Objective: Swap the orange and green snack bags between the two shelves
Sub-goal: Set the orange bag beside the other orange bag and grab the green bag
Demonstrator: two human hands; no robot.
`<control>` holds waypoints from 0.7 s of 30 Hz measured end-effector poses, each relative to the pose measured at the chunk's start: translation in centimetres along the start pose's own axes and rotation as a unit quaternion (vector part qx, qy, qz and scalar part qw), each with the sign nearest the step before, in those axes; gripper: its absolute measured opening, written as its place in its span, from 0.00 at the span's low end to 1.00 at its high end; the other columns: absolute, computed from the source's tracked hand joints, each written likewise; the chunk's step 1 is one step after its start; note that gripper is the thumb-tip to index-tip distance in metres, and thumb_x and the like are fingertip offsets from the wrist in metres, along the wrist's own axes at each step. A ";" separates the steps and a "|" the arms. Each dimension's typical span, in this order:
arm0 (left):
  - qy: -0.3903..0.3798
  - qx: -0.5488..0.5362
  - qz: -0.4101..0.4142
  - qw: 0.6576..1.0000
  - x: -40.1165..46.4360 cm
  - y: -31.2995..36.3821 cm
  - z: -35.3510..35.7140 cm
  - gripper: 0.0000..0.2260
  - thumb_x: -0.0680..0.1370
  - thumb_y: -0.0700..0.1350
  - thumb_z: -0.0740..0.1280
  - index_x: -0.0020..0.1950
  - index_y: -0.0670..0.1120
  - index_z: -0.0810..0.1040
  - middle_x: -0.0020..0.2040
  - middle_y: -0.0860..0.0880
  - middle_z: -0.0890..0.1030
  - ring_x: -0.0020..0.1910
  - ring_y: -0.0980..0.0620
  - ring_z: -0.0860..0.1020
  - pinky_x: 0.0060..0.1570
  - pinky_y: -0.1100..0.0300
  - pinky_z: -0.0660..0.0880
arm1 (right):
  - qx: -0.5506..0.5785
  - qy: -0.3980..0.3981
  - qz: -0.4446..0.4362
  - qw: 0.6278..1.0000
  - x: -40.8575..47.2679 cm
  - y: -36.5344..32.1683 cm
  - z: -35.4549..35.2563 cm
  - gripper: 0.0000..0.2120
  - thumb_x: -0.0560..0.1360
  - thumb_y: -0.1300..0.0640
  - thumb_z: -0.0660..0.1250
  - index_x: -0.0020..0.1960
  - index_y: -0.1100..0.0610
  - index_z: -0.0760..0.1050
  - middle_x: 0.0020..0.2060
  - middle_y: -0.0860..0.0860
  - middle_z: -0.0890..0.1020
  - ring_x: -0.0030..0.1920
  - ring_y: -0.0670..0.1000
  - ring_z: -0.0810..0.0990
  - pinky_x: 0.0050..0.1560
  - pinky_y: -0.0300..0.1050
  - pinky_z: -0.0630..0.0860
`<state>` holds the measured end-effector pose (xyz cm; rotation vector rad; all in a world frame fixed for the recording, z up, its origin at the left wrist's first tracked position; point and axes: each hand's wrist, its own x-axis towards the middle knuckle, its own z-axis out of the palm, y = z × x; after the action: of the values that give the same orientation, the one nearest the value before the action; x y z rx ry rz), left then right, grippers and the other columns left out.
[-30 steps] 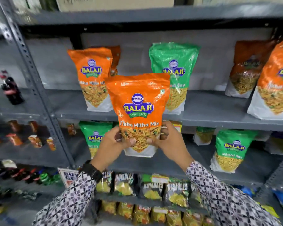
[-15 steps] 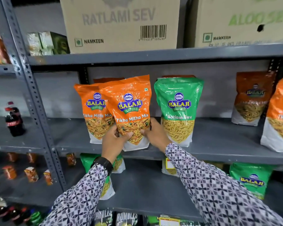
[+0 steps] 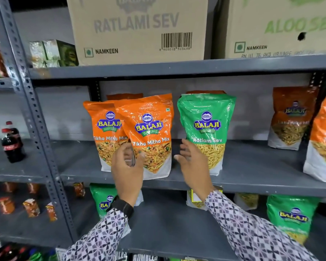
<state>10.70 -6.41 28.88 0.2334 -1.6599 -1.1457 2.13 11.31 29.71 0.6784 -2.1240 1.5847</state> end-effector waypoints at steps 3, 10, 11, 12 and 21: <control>-0.090 -0.032 -0.009 0.995 -0.6 1.9 2.1 0.10 0.77 0.50 0.75 0.58 0.54 0.82 0.49 0.52 0.84 0.46 0.58 0.82 0.47 0.60 0.79 | -0.035 0.118 -0.062 0.990 -0.5 1.2 -3.7 0.23 0.78 0.60 0.75 0.72 0.53 0.75 0.59 0.50 0.80 0.52 0.50 0.83 0.56 0.55 0.84; -0.327 -0.074 -0.142 0.931 -2.1 3.3 11.1 0.41 0.78 0.47 0.75 0.85 0.52 0.55 0.82 0.45 0.66 0.80 0.47 0.67 0.70 0.56 0.67 | -0.047 0.111 0.034 0.992 1.3 6.1 -9.0 0.38 0.73 0.60 0.80 0.78 0.54 0.66 0.71 0.55 0.75 0.72 0.57 0.75 0.72 0.57 0.73; -0.328 -0.063 -0.147 0.931 -2.2 3.2 12.1 0.43 0.78 0.47 0.76 0.86 0.52 0.52 0.83 0.46 0.63 0.82 0.46 0.64 0.72 0.55 0.64 | -0.026 0.076 0.060 0.995 1.7 6.5 -9.2 0.38 0.73 0.60 0.80 0.78 0.53 0.66 0.71 0.54 0.77 0.72 0.56 0.77 0.73 0.57 0.74; -0.327 -0.057 -0.154 0.931 -2.1 3.0 12.8 0.43 0.77 0.47 0.76 0.85 0.51 0.53 0.83 0.47 0.64 0.82 0.46 0.64 0.75 0.54 0.64 | 0.002 0.045 0.082 0.996 2.0 6.9 -9.3 0.37 0.73 0.60 0.80 0.77 0.52 0.67 0.70 0.53 0.80 0.70 0.55 0.79 0.72 0.58 0.76; -0.327 -0.120 -0.094 0.933 -2.4 4.3 12.2 0.24 0.78 0.44 0.75 0.69 0.60 0.73 0.61 0.59 0.83 0.64 0.54 0.82 0.64 0.49 0.80 | 0.063 0.019 0.079 0.995 1.9 5.9 -10.9 0.23 0.73 0.60 0.80 0.61 0.44 0.75 0.54 0.44 0.87 0.57 0.45 0.86 0.61 0.48 0.84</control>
<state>3.26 4.22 30.83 -0.1760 -2.0713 -1.6829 -2.57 22.98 29.28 0.5249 -2.1093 1.8138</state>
